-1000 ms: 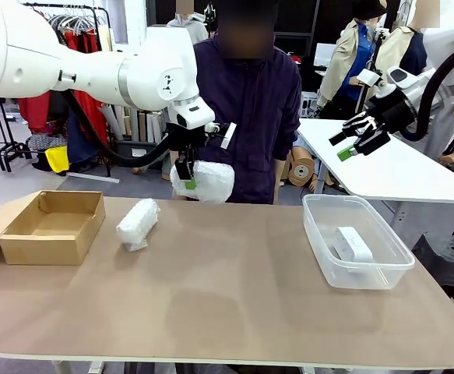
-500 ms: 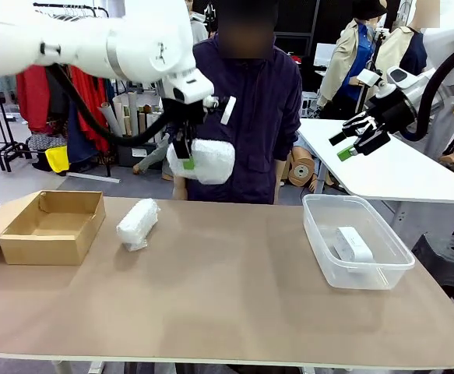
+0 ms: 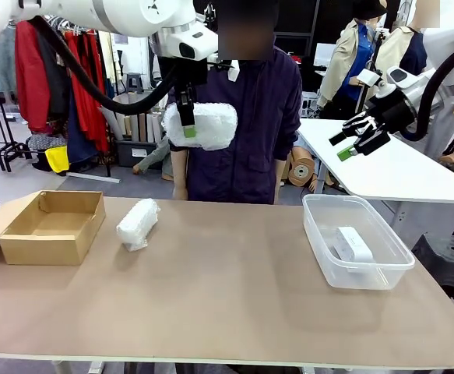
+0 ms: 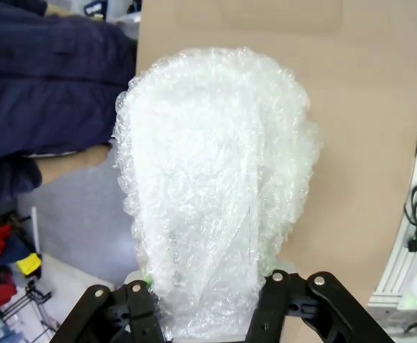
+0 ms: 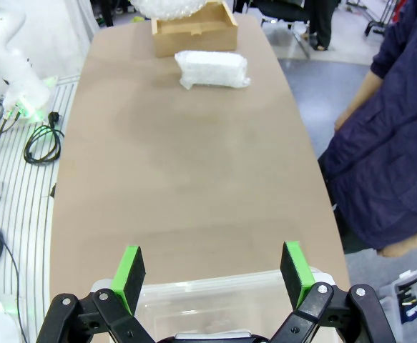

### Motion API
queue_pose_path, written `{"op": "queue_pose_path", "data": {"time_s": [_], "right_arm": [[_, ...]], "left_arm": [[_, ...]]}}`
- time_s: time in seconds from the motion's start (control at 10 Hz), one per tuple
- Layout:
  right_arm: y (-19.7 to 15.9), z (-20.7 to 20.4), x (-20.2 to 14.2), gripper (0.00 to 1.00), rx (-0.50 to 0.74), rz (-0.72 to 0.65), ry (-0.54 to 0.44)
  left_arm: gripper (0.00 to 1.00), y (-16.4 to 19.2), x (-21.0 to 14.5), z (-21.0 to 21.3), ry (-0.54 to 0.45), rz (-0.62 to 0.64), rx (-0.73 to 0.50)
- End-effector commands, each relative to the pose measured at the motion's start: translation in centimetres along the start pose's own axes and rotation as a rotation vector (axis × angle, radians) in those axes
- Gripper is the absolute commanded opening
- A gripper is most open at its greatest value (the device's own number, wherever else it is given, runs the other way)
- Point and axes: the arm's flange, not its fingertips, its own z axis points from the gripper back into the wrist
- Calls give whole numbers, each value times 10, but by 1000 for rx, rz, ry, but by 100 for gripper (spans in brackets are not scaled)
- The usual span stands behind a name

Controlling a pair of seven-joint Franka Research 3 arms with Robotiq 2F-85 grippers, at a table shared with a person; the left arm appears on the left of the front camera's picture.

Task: Separate and place wrapped and unwrapped clocks.
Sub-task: Pick up the Digital clock indicated by the person, then if the picked Digital clock is wrapped, place it in the Package Box ; if not, place it in the Organizing box.

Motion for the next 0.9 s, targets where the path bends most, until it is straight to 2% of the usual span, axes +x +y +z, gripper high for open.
{"op": "queue_pose_path", "data": {"time_s": [0.0,0.1,0.8], "right_arm": [[1,0,1,100,1,5,1],[1,0,1,100,1,5,1],[1,0,1,100,1,5,1]], "left_arm": [[0,-1,1,1,18,-59,37],[0,0,0,0,0,0,0],[0,0,0,0,0,0,0]]}}
